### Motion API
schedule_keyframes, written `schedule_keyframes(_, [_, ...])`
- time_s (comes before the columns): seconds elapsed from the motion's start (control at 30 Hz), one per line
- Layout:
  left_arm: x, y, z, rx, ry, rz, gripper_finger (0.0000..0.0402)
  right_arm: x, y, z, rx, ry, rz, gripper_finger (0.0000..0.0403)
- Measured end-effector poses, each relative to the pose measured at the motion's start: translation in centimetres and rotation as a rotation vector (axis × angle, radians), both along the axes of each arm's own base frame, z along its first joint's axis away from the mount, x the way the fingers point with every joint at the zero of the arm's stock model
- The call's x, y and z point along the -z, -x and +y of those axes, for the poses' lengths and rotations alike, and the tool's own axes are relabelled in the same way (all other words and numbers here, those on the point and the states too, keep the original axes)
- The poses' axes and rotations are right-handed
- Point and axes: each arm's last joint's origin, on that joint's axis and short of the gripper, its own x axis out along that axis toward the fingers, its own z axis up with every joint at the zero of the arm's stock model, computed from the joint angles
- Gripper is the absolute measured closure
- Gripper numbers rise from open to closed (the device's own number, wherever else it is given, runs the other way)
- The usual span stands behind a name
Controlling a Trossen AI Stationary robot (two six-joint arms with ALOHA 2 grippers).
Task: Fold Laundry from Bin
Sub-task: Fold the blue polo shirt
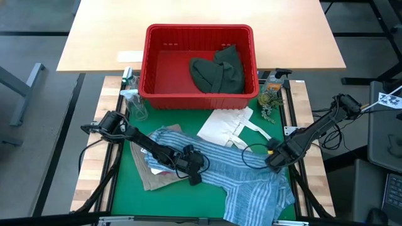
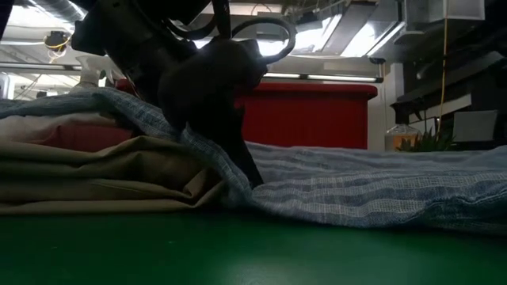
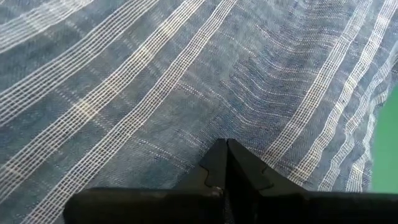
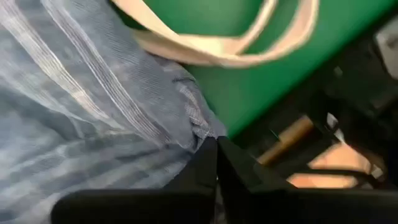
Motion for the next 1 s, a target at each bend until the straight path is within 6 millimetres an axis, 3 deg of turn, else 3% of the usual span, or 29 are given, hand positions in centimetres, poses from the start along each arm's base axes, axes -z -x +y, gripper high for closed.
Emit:
schedule_keyframes(0.37, [0.47,1.02,0.59,-0.110,-0.017,0.105,0.0400,-0.29,0.86,0.22,0.003,-0.168,0.181,0.0400])
schedule_keyframes(0.77, [0.55,0.98,0.57,-0.108,-0.011,0.101,0.0400,-0.33,0.89,0.32,-0.011,-0.207,0.197,0.0395])
schedule_keyframes(1.0, [0.59,0.97,0.56,-0.107,-0.008,0.098,0.0400,-0.37,0.95,0.40,-0.005,-0.234,0.215,0.0324])
